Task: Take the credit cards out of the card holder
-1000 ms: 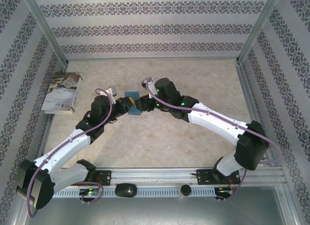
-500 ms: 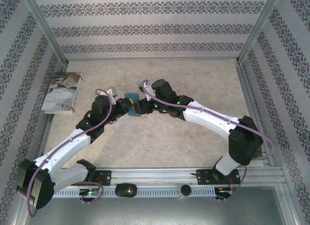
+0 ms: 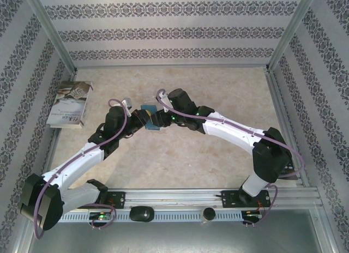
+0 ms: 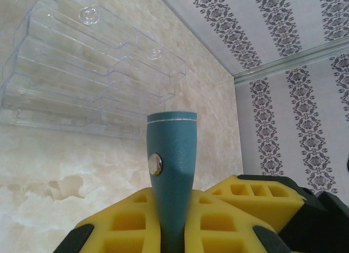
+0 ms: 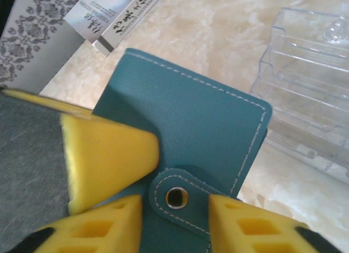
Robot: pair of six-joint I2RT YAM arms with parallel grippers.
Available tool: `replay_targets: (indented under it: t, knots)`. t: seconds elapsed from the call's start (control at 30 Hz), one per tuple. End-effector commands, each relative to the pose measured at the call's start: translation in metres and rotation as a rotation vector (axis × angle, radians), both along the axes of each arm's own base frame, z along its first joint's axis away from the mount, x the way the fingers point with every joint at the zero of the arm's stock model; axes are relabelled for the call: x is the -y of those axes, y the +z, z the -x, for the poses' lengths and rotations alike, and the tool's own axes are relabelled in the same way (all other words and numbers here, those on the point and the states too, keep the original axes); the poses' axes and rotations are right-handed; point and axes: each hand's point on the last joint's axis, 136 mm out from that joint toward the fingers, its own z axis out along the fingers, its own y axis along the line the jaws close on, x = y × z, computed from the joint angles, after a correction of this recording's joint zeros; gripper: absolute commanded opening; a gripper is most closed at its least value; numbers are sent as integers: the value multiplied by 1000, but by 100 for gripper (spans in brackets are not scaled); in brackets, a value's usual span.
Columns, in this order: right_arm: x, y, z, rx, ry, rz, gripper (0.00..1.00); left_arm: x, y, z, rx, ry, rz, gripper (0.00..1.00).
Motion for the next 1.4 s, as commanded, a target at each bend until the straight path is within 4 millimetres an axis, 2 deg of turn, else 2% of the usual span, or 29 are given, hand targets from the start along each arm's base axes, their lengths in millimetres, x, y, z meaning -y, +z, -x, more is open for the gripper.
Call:
replay_targets:
  t: [0.0, 0.2, 0.33, 0.5, 0.6, 0.7, 0.77, 0.93, 1.03, 1.17, 1.23, 1.37]
  knots:
    - [3, -1, -21, 43, -82, 26, 23, 26, 40, 6, 93, -116, 115, 0]
    - [10, 0, -25, 64, -108, 29, 0, 28, 34, 7, 70, -127, 121, 0]
    - [22, -4, -29, 54, -147, 24, 0, 27, 32, 8, 71, -126, 112, 0]
    - [54, -22, -31, 0, -227, 17, 0, 27, 17, 7, 70, -134, 96, 0]
    - [61, -27, -19, -27, -193, -8, 0, 34, -9, 4, 42, -174, 61, 0]
    - [62, -34, -5, -60, -156, -13, 0, 44, -43, 2, 8, -219, 63, 0]
    - [64, -50, 2, -101, -150, 8, 0, 50, -68, 2, -31, -237, 72, 0]
    - [72, -82, 12, -164, -167, 39, 0, 62, -109, 4, -72, -264, 33, 0]
    - [72, -83, 14, -168, -164, 35, 0, 66, -129, 4, -113, -274, 21, 1]
    - [71, -78, 12, -161, -165, 34, 0, 67, -146, 3, -179, -267, 2, 37]
    - [71, -77, 12, -164, -166, 29, 0, 65, -148, 2, -194, -257, -16, 46]
    - [71, -73, 13, -166, -172, 21, 0, 53, -140, 4, -186, -220, -60, 56]
